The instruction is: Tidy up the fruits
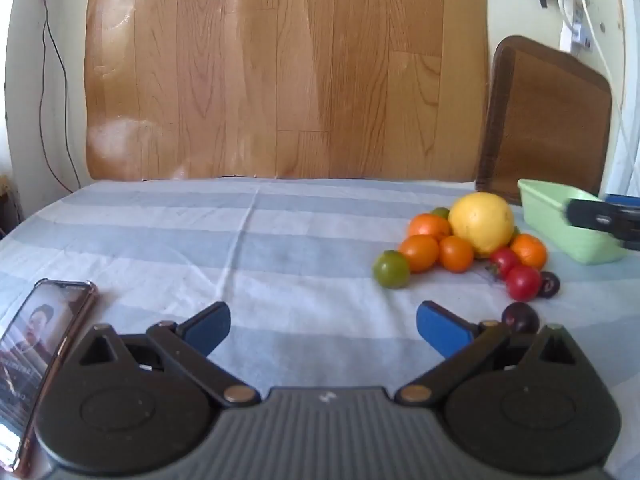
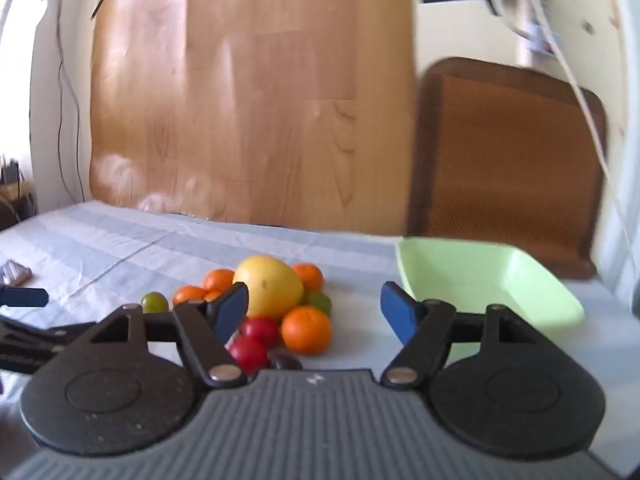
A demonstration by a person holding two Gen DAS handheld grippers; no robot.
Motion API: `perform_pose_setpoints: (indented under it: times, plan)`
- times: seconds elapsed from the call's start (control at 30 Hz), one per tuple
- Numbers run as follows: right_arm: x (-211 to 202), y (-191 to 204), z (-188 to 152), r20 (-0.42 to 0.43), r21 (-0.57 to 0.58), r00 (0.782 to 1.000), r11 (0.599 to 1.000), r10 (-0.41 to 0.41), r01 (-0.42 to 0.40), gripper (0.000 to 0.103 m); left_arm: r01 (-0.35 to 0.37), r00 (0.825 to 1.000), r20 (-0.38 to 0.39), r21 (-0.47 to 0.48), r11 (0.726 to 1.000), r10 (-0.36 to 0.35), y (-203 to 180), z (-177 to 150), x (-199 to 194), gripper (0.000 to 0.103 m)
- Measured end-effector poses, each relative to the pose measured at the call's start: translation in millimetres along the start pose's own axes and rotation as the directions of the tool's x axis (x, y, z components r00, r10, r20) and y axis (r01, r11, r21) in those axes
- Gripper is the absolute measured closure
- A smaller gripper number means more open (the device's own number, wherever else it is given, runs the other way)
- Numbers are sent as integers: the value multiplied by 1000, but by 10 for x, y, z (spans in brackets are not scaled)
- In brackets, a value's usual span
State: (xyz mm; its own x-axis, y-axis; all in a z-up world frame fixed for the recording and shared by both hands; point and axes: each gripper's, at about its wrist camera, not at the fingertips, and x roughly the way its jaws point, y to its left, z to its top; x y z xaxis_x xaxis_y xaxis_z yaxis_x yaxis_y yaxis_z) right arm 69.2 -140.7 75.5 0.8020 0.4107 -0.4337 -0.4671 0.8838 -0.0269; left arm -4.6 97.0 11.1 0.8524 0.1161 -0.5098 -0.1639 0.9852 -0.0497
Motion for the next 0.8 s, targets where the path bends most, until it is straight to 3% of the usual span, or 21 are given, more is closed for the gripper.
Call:
perform_pose_setpoints:
  times: [0.2, 0.33, 0.4, 0.63, 0.7, 0.8]
  plan:
    - [584, 67, 214, -105, 20, 992, 997, 75, -74, 28, 48, 997, 57, -80, 996, -44, 122, -60, -81, 0]
    - [808, 184, 196, -175, -15, 981, 996, 83, -87, 29, 68, 995, 73, -89, 994, -62, 138, -64, -102, 0]
    - [891, 208, 139, -212, -14, 973, 995, 94, -99, 37, 69, 995, 81, -85, 994, -62, 133, -66, -109, 0]
    - [722, 157, 219, -170, 35, 981, 995, 94, -89, 40, 77, 993, 93, -92, 993, -69, 154, -94, -120, 0]
    - [563, 72, 279, -163, 105, 977, 987, 135, -119, 40, 78, 993, 97, -95, 992, -69, 160, -93, -127, 0]
    - [299, -4, 316, -184, 204, 949, 954, 258, -220, 40, 82, 992, 108, -113, 990, -70, 195, -88, -143, 0]
